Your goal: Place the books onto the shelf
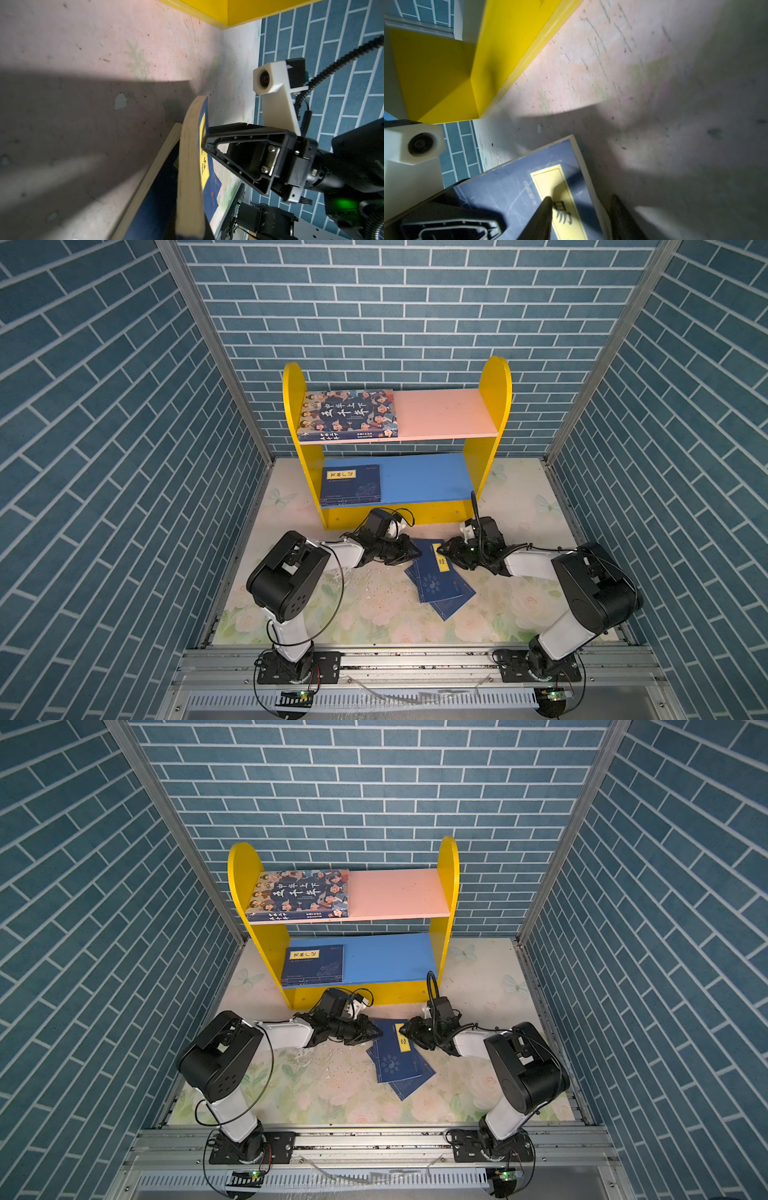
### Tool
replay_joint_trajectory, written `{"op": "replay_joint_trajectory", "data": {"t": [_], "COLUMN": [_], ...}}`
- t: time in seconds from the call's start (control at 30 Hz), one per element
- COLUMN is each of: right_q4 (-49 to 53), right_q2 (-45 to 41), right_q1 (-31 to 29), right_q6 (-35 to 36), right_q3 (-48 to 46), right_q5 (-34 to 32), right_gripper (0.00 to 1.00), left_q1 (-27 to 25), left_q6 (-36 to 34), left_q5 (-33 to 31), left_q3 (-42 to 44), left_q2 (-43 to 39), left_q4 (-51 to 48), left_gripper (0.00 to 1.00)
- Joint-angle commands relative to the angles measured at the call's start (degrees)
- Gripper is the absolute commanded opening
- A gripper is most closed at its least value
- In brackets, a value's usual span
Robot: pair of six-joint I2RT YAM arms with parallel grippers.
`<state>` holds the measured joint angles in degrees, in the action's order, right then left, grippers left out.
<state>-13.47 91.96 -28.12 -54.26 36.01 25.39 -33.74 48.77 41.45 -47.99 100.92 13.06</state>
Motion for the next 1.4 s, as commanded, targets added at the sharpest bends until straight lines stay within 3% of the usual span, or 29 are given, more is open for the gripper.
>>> {"op": "replay_joint_trajectory", "data": {"t": [0.0,0.3,0.5,0.67,0.83,1.03,1.37], "right_q4": [5.1,21.3,31.6,33.3,29.8,19.5,5.0], "right_q2": [-4.6,-26.9,-43.0,-53.5,-57.2,-55.7,-48.7], "right_q1": [0.2,1.4,1.4,1.4,1.3,0.5,-6.8], "right_q6": [-0.8,-1.1,-4.2,-9.2,-13.2,-17.5,-20.9], "right_q3": [-0.8,0.2,-0.1,-0.6,0.0,1.1,-0.6], "right_q5": [-3.7,-9.7,-10.3,-9.2,-6.5,-3.2,-7.2], "right_gripper": [0.53,0.59,0.61,0.65,0.69,0.73,0.74], "left_q1": [-0.4,-0.4,-0.4,0.3,3.2,8.3,14.2], "left_q6": [-3.1,-7.7,-9.5,-11.3,-9.8,-2.8,10.3], "left_q5": [0.0,2.2,4.2,4.3,2.7,2.6,0.3], "left_q3": [-0.8,-2.4,-4.9,-8.3,-11.0,-12.7,-10.5], "left_q2": [-5.0,-15.7,-22.5,-26.5,-29.1,-30.1,-32.1], "left_q4": [-4.4,-16.3,-23.4,-26.2,-26.0,-21.3,-10.5], "left_gripper": [0.08,0.02,0.02,0.02,0.02,0.03,0.03]}}
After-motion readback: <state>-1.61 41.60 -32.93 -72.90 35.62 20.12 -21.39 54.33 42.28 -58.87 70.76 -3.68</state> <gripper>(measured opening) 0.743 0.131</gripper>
